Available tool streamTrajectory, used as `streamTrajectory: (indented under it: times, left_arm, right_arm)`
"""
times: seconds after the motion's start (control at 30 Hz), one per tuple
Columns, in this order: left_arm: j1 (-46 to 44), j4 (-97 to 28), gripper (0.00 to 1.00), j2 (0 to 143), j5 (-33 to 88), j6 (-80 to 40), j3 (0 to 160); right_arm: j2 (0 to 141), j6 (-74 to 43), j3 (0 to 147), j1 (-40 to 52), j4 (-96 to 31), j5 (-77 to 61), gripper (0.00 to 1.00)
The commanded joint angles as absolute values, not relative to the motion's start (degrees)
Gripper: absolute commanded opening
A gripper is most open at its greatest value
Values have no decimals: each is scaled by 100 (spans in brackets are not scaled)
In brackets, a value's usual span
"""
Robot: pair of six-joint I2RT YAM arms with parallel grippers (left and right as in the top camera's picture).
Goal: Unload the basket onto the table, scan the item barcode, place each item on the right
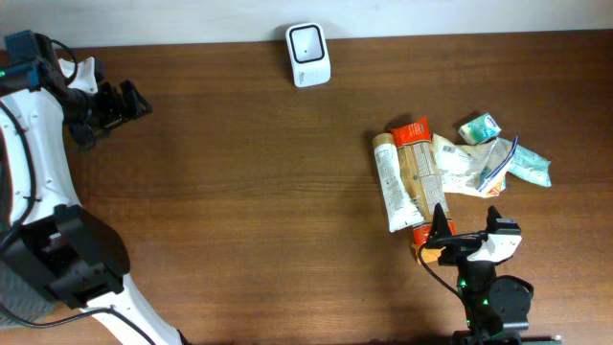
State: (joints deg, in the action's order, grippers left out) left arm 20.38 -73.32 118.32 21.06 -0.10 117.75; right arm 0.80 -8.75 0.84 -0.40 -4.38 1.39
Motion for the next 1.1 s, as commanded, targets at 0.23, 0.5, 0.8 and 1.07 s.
streamTrajectory:
  times: [0.23, 0.5, 0.8, 1.07]
  left_arm:
    - [2080, -7336, 99, 11730, 2167, -45, 11824]
    - [2078, -7336, 99, 11730, 2165, -45, 11824]
    - [1999, -7336, 99, 11410, 2167, -45, 11824]
    - [1809, -7338, 99, 9983, 2167, -45, 11824]
  right_arm:
    - [21, -840, 32, -78, -458, 97, 99]
    - [21, -840, 32, -78, -458, 97, 99]
    - [21, -840, 32, -78, -458, 97, 99]
    - [21, -840, 32, -78, -458, 97, 99]
